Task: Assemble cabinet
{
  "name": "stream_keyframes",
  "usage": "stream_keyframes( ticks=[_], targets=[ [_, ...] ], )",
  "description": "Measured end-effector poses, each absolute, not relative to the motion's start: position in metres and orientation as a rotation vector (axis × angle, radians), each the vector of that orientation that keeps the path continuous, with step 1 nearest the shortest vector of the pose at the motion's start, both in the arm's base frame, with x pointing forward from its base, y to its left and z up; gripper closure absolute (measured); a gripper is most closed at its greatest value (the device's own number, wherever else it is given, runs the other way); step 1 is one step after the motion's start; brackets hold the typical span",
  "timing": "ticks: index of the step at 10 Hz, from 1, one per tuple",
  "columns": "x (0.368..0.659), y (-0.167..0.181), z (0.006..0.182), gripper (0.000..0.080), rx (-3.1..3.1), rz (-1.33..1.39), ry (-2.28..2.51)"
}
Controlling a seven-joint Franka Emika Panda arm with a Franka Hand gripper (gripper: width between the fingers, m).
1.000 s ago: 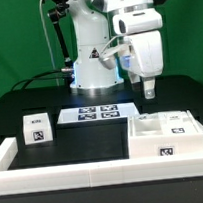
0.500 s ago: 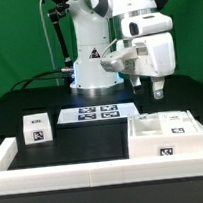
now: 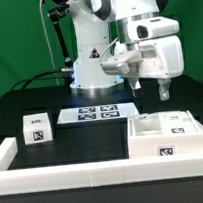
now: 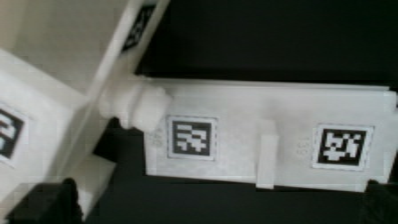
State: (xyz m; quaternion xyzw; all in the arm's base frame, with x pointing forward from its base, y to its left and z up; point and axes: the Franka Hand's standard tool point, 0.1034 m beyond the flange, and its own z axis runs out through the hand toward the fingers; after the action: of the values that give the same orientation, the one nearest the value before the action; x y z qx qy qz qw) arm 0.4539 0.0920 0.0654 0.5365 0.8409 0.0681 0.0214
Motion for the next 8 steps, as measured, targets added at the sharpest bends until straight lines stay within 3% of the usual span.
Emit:
stream_keyframes(
  ticks=[8],
  targets=[
    [0.44,0.107,0.044,0.0002,1.699,0.186,2.645]
  ],
)
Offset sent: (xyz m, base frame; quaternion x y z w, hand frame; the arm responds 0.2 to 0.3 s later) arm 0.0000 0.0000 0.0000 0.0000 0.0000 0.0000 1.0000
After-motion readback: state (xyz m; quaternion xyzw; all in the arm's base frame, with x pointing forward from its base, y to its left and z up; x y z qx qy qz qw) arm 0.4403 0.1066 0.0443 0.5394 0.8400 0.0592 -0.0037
